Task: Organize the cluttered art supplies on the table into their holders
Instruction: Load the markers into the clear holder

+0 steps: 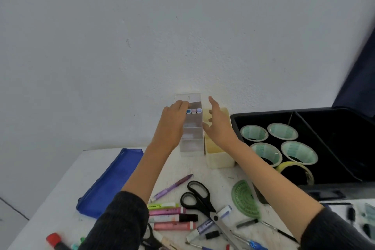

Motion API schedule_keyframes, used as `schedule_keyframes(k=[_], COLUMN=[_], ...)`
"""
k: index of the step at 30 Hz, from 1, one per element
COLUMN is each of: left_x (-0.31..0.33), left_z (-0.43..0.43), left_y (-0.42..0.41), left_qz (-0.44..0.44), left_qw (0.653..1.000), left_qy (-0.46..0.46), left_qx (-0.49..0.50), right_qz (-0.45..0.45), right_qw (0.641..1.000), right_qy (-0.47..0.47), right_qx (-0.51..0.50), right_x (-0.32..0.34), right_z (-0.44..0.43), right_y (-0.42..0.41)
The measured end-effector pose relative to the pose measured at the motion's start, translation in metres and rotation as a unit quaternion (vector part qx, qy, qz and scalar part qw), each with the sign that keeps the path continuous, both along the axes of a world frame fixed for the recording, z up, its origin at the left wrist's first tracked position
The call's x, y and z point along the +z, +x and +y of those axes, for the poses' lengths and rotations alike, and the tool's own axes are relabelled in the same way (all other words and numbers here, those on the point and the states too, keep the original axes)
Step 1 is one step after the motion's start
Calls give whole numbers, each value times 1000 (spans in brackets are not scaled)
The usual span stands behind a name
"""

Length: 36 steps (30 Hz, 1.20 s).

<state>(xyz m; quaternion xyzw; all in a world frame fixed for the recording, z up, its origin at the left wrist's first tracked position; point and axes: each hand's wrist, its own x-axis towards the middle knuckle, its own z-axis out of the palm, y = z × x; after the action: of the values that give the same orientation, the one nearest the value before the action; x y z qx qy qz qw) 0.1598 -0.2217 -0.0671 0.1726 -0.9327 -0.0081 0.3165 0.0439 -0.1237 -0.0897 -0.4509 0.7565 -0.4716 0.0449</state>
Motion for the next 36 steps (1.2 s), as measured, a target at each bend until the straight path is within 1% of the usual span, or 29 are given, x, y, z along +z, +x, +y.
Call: schedule_keyframes(k=[1,2,4,6,9,11,13,15,17,18,20,23,24,27,31,33,36], left_x=[-1,-4,-14,-29,-56,-72,-87,-101,-111,-115,-121,-127,-129,-138,-142,-142,-141], left_z=[9,19,35,48,64,74,84,93,101,105,112,121,122,122,125,126,126], left_y=[7,14,30,46,71,86,100,112,121,124,130,135,136,138,135,132,125], left_qz=[22,41,61,59,66,59,51,48,43,43,40,11,-5,-55,-91,-123,-138], left_qw=[1000,999,995,987,972,965,959,951,942,940,940,941,946,969,976,977,978], left_qy=[-5,9,83,147,227,254,276,302,329,335,335,334,320,239,191,164,139], left_qx=[-8,-16,-14,-4,6,18,30,39,49,51,55,51,43,29,48,60,76], right_qz=[15,27,34,26,35,69,112,176,244,257,259,237,217,152,68,28,-38], right_qw=[1000,999,998,999,995,983,958,922,892,886,889,909,916,925,930,947,973], right_qy=[-13,-31,-51,-36,44,135,245,335,373,379,372,338,333,340,356,316,226], right_qx=[-12,-23,-26,12,85,106,97,84,79,77,64,55,60,75,63,50,21], right_x=[0,-1,-7,-18,-40,-57,-71,-82,-92,-97,-105,-107,-106,-98,-86,-81,-74], right_z=[8,16,31,43,62,74,88,103,115,120,127,134,137,144,155,160,168], right_y=[5,11,23,34,50,56,60,66,73,77,82,82,80,75,68,65,62])
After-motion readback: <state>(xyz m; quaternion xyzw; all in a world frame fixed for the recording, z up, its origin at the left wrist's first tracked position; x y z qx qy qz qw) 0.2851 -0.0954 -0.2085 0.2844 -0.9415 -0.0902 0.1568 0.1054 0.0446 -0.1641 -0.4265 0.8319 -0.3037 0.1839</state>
